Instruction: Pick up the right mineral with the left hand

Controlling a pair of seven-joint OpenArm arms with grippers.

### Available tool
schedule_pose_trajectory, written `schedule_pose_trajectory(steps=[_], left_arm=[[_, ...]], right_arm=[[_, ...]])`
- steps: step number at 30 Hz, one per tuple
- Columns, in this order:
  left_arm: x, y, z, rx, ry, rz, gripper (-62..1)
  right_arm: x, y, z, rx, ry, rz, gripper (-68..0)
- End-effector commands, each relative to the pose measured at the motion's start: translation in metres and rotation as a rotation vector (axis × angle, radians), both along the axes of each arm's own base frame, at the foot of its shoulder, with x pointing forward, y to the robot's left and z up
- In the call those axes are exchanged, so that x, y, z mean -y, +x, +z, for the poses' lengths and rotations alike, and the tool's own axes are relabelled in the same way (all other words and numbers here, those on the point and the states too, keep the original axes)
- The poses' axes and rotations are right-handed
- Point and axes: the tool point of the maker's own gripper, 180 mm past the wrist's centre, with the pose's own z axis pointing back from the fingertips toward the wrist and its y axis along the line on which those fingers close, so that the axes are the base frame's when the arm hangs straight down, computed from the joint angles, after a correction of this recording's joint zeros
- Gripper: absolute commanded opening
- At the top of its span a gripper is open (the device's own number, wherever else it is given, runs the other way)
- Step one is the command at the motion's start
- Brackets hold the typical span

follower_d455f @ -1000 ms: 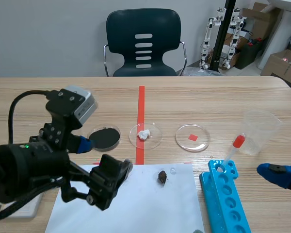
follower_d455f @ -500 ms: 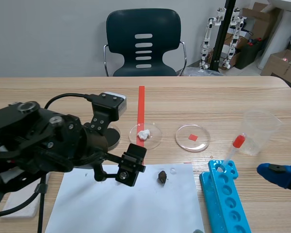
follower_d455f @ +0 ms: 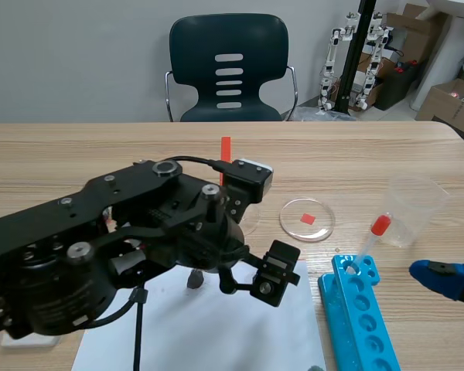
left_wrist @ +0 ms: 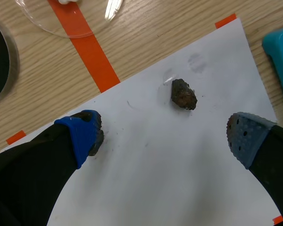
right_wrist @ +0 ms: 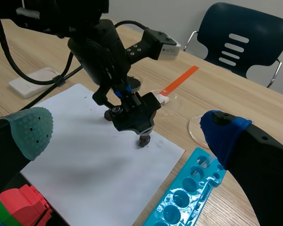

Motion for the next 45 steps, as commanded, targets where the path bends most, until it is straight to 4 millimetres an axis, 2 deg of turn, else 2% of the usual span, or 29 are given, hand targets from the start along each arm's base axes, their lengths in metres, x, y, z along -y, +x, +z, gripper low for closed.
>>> schedule_pose_trajectory(steps=[1, 9, 20, 24, 28, 33, 40, 45], left_arm=[[0.007, 0.006, 0.004, 0.007, -0.003, 0.002, -4.8], [0.027, 0.01, -0.006, -0.033, 0.03, -0.007, -4.8], [0.037, 0.013, -0.024, -0.097, 0.094, 0.012, -4.8], [0.039, 0.013, -0.031, -0.117, 0.114, 0.02, -9.1], [0.039, 0.011, -0.036, -0.133, 0.129, 0.026, -9.9], [0.039, 0.009, -0.041, -0.146, 0.141, 0.029, -18.3], [0.04, 0.01, -0.041, -0.14, 0.139, 0.03, -24.0], [0.042, 0.013, -0.04, -0.121, 0.129, 0.03, -25.7]], right_arm=[[0.0, 0.003, 0.008, 0.028, 0.019, 0.0, 0.4], [0.0, 0.003, 0.008, 0.028, 0.019, 0.0, 0.4], [0.0, 0.003, 0.008, 0.028, 0.019, 0.0, 0.4], [0.0, 0.003, 0.008, 0.028, 0.019, 0.0, 0.4], [0.0, 0.003, 0.008, 0.028, 0.019, 0.0, 0.4], [0.0, 0.003, 0.008, 0.028, 0.019, 0.0, 0.4], [0.0, 0.003, 0.008, 0.028, 0.019, 0.0, 0.4], [0.0, 0.003, 0.008, 0.028, 0.019, 0.0, 0.4]])
